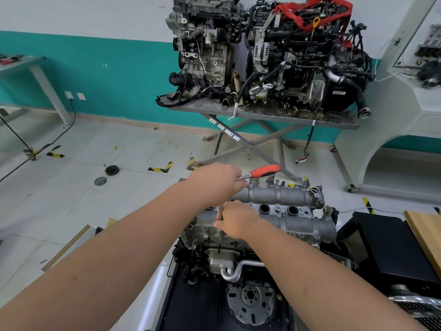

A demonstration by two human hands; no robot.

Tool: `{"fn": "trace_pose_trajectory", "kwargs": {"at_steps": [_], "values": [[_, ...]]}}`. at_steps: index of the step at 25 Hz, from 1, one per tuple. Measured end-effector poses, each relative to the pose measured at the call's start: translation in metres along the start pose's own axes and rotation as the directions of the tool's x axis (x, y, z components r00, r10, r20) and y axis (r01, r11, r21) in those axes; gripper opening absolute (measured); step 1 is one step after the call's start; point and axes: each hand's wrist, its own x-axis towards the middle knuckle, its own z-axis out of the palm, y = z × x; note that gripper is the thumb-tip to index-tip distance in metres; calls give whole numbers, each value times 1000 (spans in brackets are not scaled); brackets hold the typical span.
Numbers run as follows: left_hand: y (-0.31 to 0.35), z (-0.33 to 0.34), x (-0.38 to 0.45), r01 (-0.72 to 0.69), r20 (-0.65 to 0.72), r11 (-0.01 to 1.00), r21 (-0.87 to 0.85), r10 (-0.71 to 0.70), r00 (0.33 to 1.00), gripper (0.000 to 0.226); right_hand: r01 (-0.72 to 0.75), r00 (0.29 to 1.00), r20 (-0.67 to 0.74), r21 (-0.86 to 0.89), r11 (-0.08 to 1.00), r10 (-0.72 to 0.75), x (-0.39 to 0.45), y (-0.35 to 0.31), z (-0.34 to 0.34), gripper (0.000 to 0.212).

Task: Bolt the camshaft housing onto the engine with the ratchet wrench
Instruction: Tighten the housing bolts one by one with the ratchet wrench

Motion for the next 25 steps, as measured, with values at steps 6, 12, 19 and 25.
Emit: {"fn": "trace_pose_trajectory", "kwargs": {"at_steps": [6, 12, 19, 25], "values": [[-3, 2, -1, -6, -36, 1000, -11, 6, 999, 36, -3, 1000, 0, 15, 1000, 3, 1, 0, 0, 24], [-1, 3, -3, -9, -38, 999, -32, 8, 999, 36, -12, 1000, -3, 8, 1000, 12, 2, 2, 3, 17], [0, 5, -2, -20, -53, 1000, -15, 19, 998, 36, -19, 1000, -15, 8, 1000, 19, 2, 1, 4, 24], [2, 6, -1, -31, -54, 999, -29, 29, 998, 36, -7, 1000, -9, 6, 1000, 7, 1, 1, 3, 20]]}}
